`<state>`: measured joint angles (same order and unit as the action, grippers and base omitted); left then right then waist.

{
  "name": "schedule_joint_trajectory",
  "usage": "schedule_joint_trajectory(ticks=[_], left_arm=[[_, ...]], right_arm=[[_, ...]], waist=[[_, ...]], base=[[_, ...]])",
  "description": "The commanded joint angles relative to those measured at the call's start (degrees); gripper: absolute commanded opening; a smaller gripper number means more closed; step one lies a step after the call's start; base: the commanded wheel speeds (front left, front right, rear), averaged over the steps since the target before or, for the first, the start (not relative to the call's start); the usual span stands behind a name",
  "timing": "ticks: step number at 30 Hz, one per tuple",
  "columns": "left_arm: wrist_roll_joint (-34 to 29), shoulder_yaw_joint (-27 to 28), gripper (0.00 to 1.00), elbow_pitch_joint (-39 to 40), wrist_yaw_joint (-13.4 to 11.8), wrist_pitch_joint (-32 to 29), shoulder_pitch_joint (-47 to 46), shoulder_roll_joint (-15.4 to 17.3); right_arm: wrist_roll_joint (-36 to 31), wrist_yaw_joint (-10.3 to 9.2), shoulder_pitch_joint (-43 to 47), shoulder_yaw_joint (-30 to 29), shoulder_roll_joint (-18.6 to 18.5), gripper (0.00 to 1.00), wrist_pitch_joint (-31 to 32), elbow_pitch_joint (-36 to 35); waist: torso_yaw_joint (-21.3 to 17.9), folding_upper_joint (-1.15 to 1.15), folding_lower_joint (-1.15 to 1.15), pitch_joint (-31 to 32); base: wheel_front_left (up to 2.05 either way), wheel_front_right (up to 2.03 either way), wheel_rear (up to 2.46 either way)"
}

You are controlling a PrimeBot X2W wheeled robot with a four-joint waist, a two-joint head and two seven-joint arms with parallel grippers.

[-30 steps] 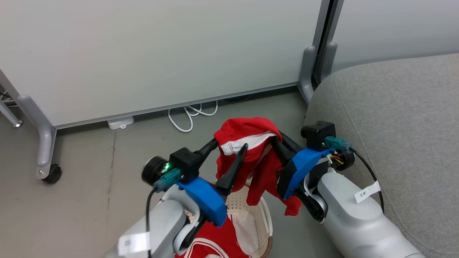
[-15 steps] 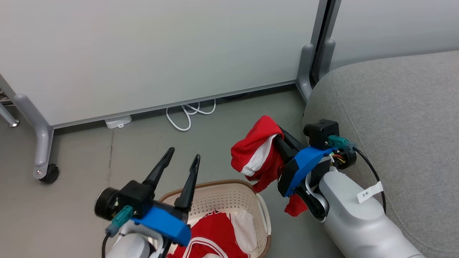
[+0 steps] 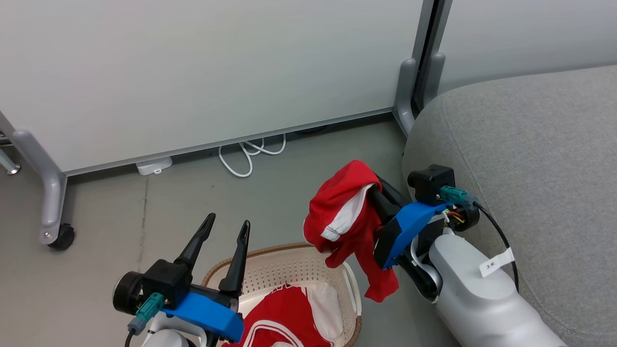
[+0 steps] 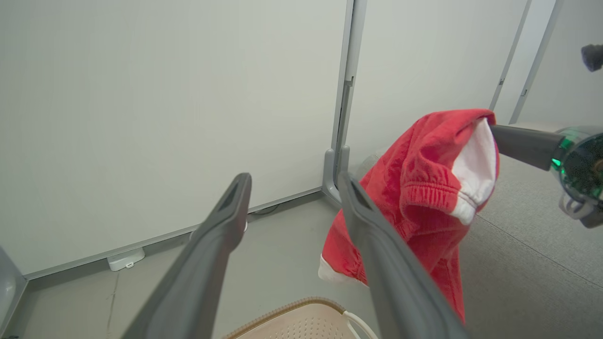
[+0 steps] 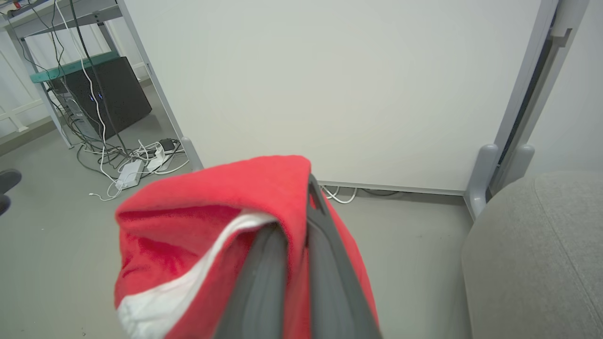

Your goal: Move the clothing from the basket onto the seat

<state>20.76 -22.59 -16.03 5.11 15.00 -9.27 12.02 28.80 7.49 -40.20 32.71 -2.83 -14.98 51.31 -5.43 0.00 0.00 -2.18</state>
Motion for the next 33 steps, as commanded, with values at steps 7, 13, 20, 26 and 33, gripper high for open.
schedule_joint_trajectory(ticks=[7,13,20,26,33], left_arm=[[-2.33,2.11,1.00,-0.76,1.46,0.27,0.76,-1.35],[-3.33,2.69,1.00,-1.27,2.00,0.28,0.49,-1.63],[-4.00,2.58,1.00,-1.61,2.36,0.28,-0.40,-1.11],[-4.01,2.35,1.00,-1.68,2.45,0.27,-0.91,-1.32],[-3.78,1.29,1.00,-1.48,2.38,0.27,-1.30,-0.80]], right_arm=[[1.18,0.01,0.75,1.10,-0.10,0.00,-0.31,-0.48],[1.82,0.01,0.53,1.57,-0.10,0.00,-0.31,-1.02],[1.60,0.01,0.16,0.69,-0.10,0.00,-0.30,-1.38],[1.33,0.01,0.89,0.06,-0.10,0.00,-0.29,-1.38],[1.67,0.01,1.54,-0.50,-0.09,0.00,-0.28,-1.94]], waist=[[-1.86,0.00,0.00,-0.47],[-6.01,0.00,0.00,-1.04],[-12.16,0.00,0.00,-1.98],[-17.34,0.00,0.00,-2.69],[-22.32,0.00,0.00,-3.44]], base=[[0.00,0.00,0.00],[0.00,0.00,0.00],[0.00,0.00,0.00],[0.00,0.00,0.00],[0.00,0.00,0.00]])
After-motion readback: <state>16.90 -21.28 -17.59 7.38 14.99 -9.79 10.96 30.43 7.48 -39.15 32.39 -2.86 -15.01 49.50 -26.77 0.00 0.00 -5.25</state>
